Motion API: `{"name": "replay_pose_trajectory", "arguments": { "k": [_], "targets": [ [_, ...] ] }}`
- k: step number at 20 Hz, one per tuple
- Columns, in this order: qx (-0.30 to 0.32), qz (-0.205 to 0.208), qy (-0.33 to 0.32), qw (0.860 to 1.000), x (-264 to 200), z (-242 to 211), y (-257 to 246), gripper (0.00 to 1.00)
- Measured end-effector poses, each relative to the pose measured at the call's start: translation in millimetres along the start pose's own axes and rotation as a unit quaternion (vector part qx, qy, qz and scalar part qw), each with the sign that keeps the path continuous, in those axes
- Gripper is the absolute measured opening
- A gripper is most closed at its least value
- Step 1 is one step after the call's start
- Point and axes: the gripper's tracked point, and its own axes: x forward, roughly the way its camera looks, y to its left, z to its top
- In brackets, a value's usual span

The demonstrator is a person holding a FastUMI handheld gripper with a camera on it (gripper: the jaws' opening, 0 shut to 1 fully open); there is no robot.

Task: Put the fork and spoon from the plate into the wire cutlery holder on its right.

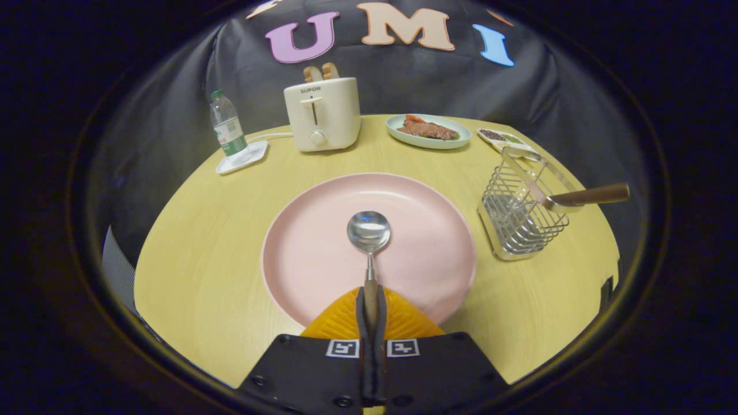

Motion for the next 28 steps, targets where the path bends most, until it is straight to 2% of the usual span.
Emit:
{"name": "replay_pose_trajectory", "arguments": {
  "k": [11,18,24,28],
  "targets": [
    [0.003,0.042,-0.021,0.999,-40,51,-13,0.03],
    [-0.004,0.065,-0.024,0.998,-77,95,-43,0.03],
    [-0.008,0.054,-0.028,0.998,-103,136,-88,0.03],
    [-0.019,0.032,-0.024,0.999,-111,157,-127,0.03]
  ]
}}
